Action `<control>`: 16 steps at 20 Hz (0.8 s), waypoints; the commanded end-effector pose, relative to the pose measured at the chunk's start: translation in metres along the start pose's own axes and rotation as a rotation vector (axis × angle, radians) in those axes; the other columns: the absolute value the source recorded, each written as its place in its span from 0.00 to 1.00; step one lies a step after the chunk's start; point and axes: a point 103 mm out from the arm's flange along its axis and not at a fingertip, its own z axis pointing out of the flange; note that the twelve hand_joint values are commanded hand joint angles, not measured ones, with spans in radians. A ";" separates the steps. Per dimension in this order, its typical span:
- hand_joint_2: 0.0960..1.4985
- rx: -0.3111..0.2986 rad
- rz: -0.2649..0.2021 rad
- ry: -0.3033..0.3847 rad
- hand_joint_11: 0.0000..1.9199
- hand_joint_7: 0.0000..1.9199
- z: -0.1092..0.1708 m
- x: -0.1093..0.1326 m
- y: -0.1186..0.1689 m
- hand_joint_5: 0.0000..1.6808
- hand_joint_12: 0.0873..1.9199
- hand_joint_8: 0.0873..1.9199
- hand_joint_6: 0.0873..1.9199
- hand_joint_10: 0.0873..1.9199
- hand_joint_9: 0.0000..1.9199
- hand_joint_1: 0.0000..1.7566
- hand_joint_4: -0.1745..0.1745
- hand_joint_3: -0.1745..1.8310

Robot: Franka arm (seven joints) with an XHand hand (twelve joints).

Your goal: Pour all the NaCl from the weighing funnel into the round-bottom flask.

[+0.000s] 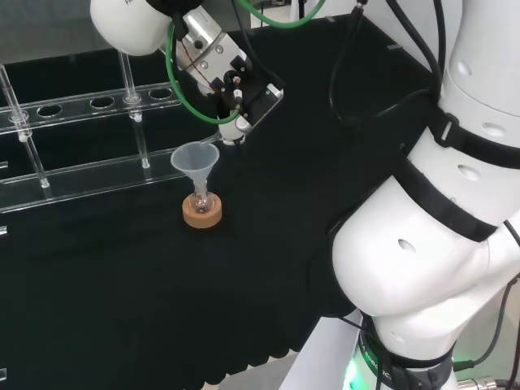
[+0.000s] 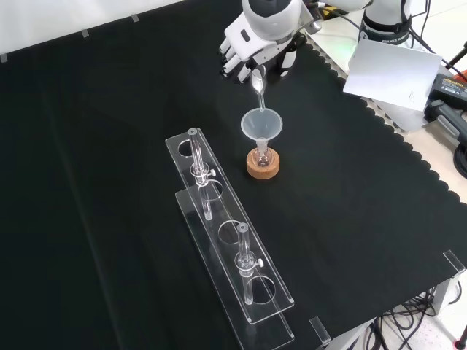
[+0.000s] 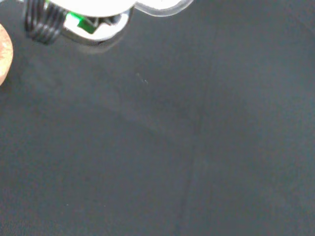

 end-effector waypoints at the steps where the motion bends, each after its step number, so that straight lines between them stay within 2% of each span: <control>1: 0.43 0.032 0.005 -0.048 0.42 0.27 0.001 0.009 0.003 0.78 0.53 0.33 0.26 0.14 0.47 0.64 1.00 0.36; 10: 0.43 0.033 0.002 -0.055 0.41 0.27 0.000 0.010 0.003 0.78 0.53 0.33 0.26 0.14 0.47 0.64 1.00 0.36; 16: 0.43 0.040 0.008 -0.096 0.41 0.27 -0.004 0.015 0.002 0.78 0.53 0.33 0.26 0.14 0.47 0.64 1.00 0.36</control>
